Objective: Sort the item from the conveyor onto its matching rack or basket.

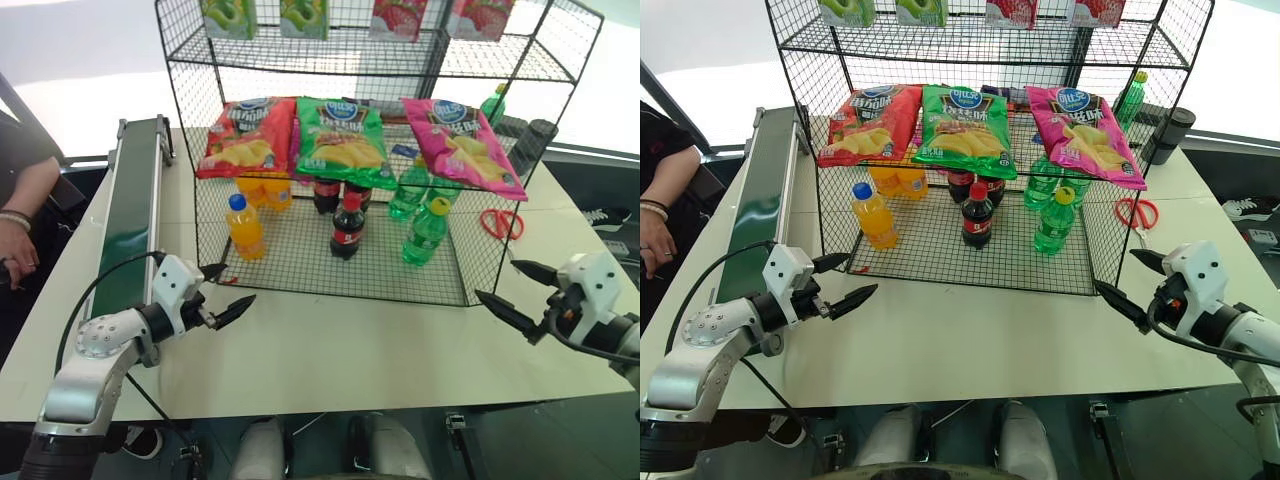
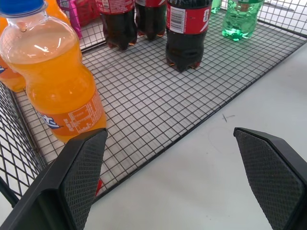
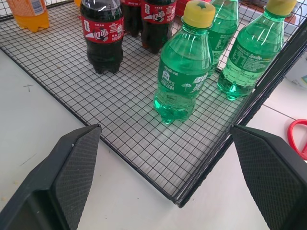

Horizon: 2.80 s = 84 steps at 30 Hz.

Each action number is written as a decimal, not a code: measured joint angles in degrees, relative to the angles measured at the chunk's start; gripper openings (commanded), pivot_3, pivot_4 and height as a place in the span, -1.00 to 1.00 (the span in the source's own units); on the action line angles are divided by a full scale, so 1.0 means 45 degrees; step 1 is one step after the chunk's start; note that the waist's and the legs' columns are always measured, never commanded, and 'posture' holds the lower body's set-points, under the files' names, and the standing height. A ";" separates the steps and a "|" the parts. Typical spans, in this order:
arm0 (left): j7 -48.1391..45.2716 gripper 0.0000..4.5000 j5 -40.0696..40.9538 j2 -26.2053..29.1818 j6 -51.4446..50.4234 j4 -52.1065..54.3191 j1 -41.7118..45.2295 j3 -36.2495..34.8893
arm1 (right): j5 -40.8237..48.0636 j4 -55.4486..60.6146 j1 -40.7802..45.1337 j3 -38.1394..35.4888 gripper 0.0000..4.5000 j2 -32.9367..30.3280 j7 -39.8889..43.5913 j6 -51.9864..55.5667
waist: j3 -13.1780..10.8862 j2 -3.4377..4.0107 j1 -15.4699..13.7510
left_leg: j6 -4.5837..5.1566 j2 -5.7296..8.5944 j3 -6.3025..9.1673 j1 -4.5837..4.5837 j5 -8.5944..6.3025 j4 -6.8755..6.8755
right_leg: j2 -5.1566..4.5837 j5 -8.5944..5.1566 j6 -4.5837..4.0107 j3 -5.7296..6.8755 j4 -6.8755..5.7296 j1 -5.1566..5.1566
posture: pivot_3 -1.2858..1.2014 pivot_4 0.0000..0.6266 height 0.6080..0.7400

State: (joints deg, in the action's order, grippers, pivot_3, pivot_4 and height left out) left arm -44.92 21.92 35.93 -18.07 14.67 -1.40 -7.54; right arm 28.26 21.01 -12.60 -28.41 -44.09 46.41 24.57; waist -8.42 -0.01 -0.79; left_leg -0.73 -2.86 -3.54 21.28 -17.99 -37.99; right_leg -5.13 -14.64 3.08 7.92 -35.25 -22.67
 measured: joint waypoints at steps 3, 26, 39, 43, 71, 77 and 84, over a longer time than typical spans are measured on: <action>0.0002 1.00 -0.0002 -0.0002 0.0016 0.0000 0.0000 0.0000 | -0.0002 0.0000 0.0002 0.0002 0.99 0.0004 0.0000 0.0000 | 0.0000 0.0000 -0.0004 | 0.0000 0.0000 0.0000 0.0000 0.0000 0.0000 | 0.0000 0.0000 0.0000 0.0000 0.0000 0.0000 | 0.03 -0.52 0.94; 0.0337 1.00 -0.0055 -0.0012 0.0028 -0.0021 0.0098 -0.0042 | -0.0224 -0.0635 0.0263 0.0606 0.99 0.0103 0.0045 -0.0631 | 0.0001 0.0000 -0.0003 | 0.0000 0.0002 -0.0001 -0.0002 0.0000 -0.0001 | 0.0001 0.0001 0.0001 0.0001 -0.0003 0.0001 | 0.03 -0.52 0.94; 0.0644 1.00 -0.0044 -0.0030 0.0027 0.0029 -0.0200 -0.0079 | -0.0226 -0.0985 0.0578 0.0663 0.99 0.0099 0.0171 -0.0805 | 0.0002 -0.0001 -0.0002 | 0.0000 0.0001 -0.0002 -0.0003 0.0000 -0.0002 | 0.0001 0.0001 0.0001 0.0001 -0.0005 0.0002 | 0.03 -0.52 0.94; 0.0698 1.00 -0.0032 -0.0029 0.0026 0.0054 -0.0291 -0.0097 | -0.0231 -0.0986 0.0580 0.0736 0.99 0.0100 0.0171 -0.0807 | 0.0002 -0.0002 -0.0003 | 0.0000 0.0001 -0.0002 -0.0003 0.0000 -0.0002 | 0.0000 0.0001 0.0001 0.0001 -0.0005 0.0002 | 0.03 -0.52 0.94; 0.0894 1.00 -0.0046 -0.0083 0.0022 0.0249 -0.0503 -0.0119 | -0.0216 -0.0674 0.0939 0.1201 0.99 0.0100 -0.0305 -0.0373 | 0.0005 -0.0003 -0.0001 | -0.0001 0.0002 -0.0002 -0.0004 0.0000 -0.0003 | 0.0001 0.0001 0.0000 0.0001 -0.0007 0.0002 | 0.03 -0.52 0.94; 0.0918 1.00 -0.0046 -0.0108 0.0021 0.0249 -0.0504 -0.0119 | -0.0195 -0.0284 0.1106 0.1329 0.99 0.0099 -0.0485 -0.0050 | 0.0006 -0.0005 0.0000 | -0.0001 0.0002 -0.0002 -0.0004 0.0000 -0.0003 | 0.0001 0.0001 0.0001 0.0001 -0.0009 0.0003 | 0.03 -0.52 0.94; 0.0920 1.00 -0.0045 -0.0126 0.0021 0.0249 -0.0504 -0.0117 | -0.0124 -0.0211 0.1328 0.1391 0.99 0.0097 -0.0488 0.0195 | 0.0006 -0.0005 -0.0002 | -0.0001 0.0002 -0.0002 -0.0004 0.0000 -0.0004 | 0.0001 0.0001 0.0000 0.0001 -0.0009 0.0002 | 0.03 -0.52 0.94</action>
State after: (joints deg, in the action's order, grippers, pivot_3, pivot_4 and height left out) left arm -40.78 21.72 35.36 -17.97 15.79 -3.67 -8.07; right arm 27.71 20.07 -6.62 -22.15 -43.65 44.22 25.44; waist -8.39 -0.03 -0.80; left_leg -0.74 -2.85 -3.55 21.26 -17.99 -38.01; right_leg -5.13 -14.63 3.08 7.93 -35.28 -22.66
